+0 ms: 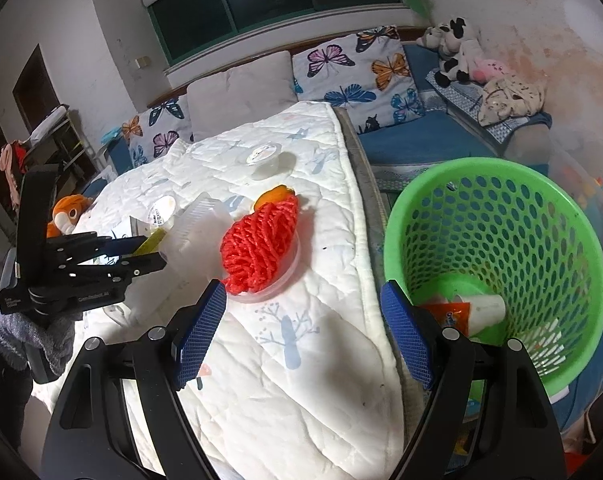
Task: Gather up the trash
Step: 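Grasp the red mesh net with the right tool while the left tool holds the bottle, then carry the red mesh into the basket and open the right tool while the left tool carries the bottle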
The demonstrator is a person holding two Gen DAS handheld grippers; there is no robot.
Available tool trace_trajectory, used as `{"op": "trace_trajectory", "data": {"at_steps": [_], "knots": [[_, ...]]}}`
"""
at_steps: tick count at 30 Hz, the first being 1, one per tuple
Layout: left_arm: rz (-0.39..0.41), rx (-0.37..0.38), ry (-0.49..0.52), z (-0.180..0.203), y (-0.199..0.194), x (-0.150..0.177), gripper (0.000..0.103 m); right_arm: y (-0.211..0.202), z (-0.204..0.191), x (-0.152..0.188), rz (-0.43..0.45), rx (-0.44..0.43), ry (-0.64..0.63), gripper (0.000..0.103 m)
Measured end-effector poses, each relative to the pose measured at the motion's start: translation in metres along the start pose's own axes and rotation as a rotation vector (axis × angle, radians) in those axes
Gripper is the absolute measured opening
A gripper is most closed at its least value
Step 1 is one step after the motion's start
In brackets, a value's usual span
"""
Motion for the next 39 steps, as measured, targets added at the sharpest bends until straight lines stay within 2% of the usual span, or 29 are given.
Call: {"op": "trace_trajectory", "data": {"at_steps": [7,20,26,31,34,39], "knots": [[-0.026,0.015,0.009,-0.002,0.013,-0.005,0.043,0.01,-0.009,-0.006,-0.011,-0.01,-0.028,0.08],[0.044,0.025,-0.046,-0.012,-0.001,-0.007,0.042,0.046,-0.038,-0.016,-0.057,-0.047,-0.087,0.076],[0.087,0.045,-0.099,-0.023,-0.014,-0.012,0.042,0.068,-0.053,-0.016,-0.076,-0.036,-0.137,0.069],[0.123,0.058,-0.124,-0.025,-0.026,-0.016,0.042,0.081,-0.058,-0.012,-0.091,-0.014,-0.165,0.055],[0.146,0.062,-0.132,-0.025,-0.033,-0.019,0.042,0.079,-0.057,-0.011,-0.088,-0.018,-0.157,0.049],[0.183,0.065,-0.139,-0.022,-0.048,-0.026,0.042,0.062,-0.054,-0.016,-0.066,-0.061,-0.126,0.045]]}}
Point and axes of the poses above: each gripper's, at about its wrist camera, not at the fingertips, and y roughly the way its jaws point, z to its right, x to its underside, the point moved 8 cm from there along y, roughly the way its jaws point, and after that the axes turned 9 degrees about x, right-handed, at the moved point
